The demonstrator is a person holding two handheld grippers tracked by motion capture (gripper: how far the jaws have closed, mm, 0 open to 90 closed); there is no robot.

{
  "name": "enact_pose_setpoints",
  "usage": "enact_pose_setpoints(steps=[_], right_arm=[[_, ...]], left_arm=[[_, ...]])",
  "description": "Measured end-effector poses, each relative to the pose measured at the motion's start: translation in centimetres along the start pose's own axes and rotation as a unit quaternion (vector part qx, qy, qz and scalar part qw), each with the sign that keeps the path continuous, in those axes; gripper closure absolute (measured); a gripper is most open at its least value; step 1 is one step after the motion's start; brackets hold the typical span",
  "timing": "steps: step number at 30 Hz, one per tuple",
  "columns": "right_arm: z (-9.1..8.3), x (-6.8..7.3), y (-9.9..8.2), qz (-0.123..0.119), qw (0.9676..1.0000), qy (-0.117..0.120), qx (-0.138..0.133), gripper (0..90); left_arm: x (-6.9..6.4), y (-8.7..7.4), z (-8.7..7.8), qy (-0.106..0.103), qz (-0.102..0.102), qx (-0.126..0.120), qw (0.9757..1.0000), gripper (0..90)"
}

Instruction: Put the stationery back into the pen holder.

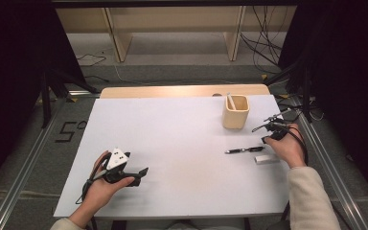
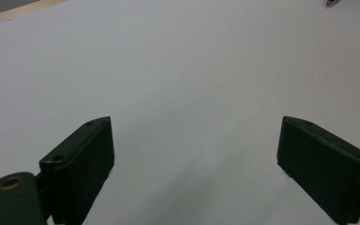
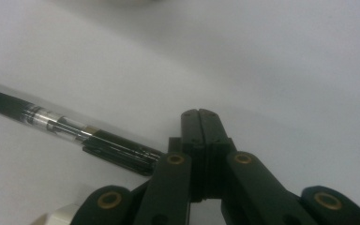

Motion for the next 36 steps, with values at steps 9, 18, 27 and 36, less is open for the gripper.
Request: enact_pose_setpoints(steps=[9,18,27,36], right_arm=[[0.37,0.13,-0.14,-0.002,0.9999,0.002,0.011,90.0],[0.61,0.27,-0.26,-0.007,0.9997,0.004,0.024,90.0],[0.58,0.38,-0.38,-0.011,0.9994,0.002,0.034,90.0],[0.6,0.53,-0.56,-0.013,0.9987,0.002,0.049,90.0]], left_arm=[[0.02,0.01,-0.01,0.0,0.0,-0.001,1.0,11.2],[0.03,0.01,-0.03,0.0,-0.001,-0.001,1.0,11.2],[0.03,0.01,-0.04,0.0,0.0,-0.002,1.0,11.3],[0.03,0.0,-0.05,-0.001,0.0,-0.001,1.0,11.5]])
Point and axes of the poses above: each handheld gripper's, and its own axes: z roughly forward along the jaws, y roughly out of its top, x roughly to its left, the point moved 3 cm from there along z, roughly forward along the jaws, and after that the axes turned 4 degrees about y, right-handed, at the moved point
